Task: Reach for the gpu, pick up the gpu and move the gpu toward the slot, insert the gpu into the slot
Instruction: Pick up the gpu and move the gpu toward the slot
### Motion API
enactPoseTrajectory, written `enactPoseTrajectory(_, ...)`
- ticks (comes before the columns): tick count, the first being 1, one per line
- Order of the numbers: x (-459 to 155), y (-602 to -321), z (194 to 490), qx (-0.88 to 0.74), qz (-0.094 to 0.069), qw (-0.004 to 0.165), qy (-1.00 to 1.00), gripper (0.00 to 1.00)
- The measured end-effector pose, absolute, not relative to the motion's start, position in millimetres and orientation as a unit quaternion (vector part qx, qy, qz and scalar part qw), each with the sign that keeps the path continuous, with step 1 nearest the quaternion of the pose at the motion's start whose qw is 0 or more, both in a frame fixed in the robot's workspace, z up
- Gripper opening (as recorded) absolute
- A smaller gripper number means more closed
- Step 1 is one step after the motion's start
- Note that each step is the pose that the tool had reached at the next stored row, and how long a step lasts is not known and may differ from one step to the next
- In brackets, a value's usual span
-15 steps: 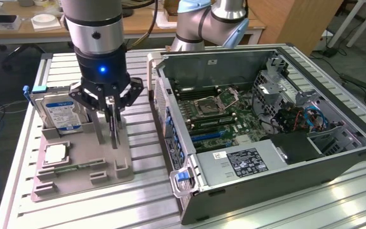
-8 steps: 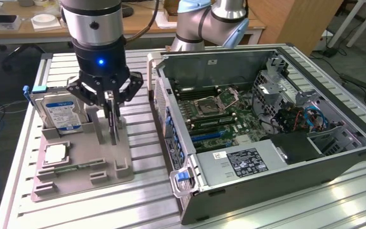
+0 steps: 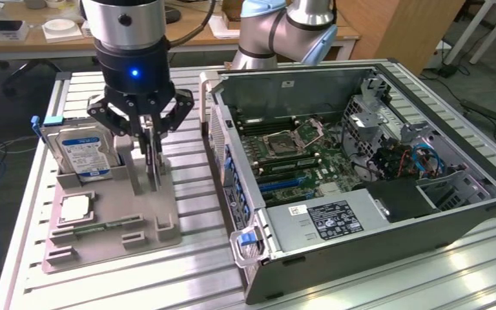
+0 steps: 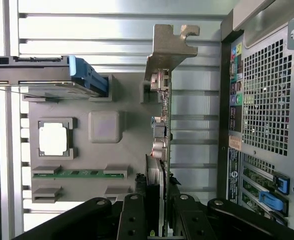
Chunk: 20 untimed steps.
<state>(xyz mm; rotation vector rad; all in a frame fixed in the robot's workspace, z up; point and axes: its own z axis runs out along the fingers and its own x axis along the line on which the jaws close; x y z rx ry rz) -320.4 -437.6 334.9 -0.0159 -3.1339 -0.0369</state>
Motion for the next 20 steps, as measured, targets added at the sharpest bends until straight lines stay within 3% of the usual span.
enactPoseTrajectory(20,-320.4,-437.6,366.1,-0.005,-0.012,0.004,-1.0,0.26)
